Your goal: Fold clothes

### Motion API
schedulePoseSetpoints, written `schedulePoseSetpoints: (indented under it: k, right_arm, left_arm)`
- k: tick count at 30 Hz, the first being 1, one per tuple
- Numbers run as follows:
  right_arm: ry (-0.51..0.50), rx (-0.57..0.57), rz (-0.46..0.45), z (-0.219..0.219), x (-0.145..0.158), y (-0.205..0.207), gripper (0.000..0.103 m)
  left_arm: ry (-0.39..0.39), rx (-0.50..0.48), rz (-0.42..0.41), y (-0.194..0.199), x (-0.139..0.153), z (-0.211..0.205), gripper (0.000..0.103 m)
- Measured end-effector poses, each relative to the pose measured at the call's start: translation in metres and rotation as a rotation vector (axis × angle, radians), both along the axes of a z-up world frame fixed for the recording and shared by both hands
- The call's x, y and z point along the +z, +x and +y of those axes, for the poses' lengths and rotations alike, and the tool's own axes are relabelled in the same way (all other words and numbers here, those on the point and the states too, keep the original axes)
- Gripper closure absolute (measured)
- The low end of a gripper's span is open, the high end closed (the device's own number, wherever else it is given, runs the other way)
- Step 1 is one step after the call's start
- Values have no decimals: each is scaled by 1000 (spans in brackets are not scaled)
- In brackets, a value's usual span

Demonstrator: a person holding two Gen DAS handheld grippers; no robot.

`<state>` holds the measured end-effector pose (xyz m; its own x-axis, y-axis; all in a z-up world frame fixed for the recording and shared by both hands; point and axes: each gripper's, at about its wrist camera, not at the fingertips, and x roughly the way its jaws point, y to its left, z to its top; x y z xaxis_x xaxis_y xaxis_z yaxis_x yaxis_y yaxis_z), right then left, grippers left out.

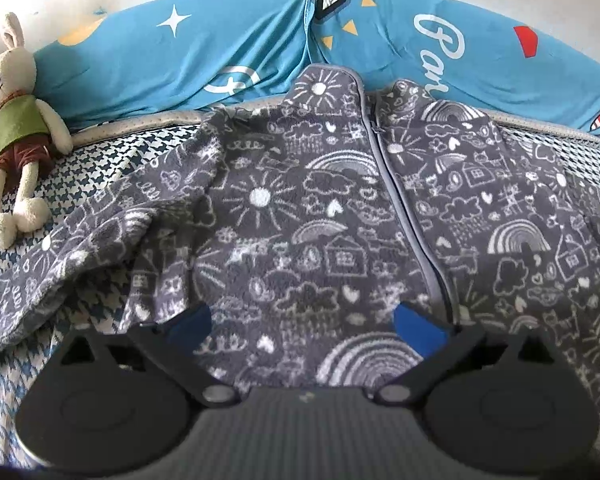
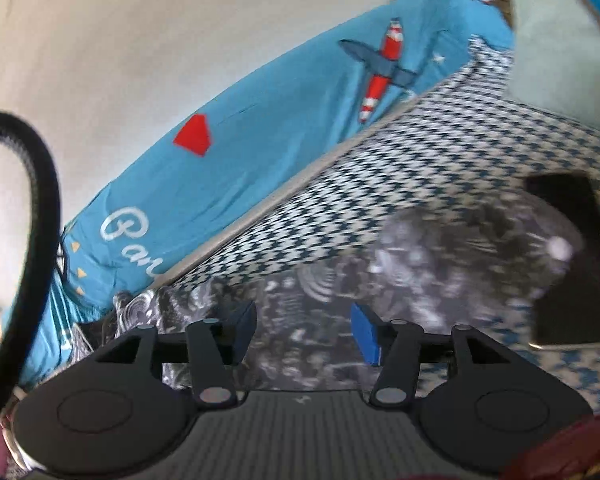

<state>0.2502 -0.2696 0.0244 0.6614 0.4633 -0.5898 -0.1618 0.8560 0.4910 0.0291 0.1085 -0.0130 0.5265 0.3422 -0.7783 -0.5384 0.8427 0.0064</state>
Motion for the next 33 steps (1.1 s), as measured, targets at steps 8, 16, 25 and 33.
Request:
schedulePoseSetpoints:
  k: [8,16,25,33]
  right_arm:
    - [121,-136,83,-59,-12,4,45]
    - [212,-248,183,-82,-37,20,45]
    - [282,-332,212,-86,-55,33,45]
    - [270,-342,180,-81,-59,36,56]
  left_arm:
    - [-66,7,-27,-12,1,-9,1]
    - [-62,-19,-25,-14,-3,-26,1]
    - [-62,-19,-14,-12,-6,-26,1]
    - [-52,-32,2,-8,-10,-31,1]
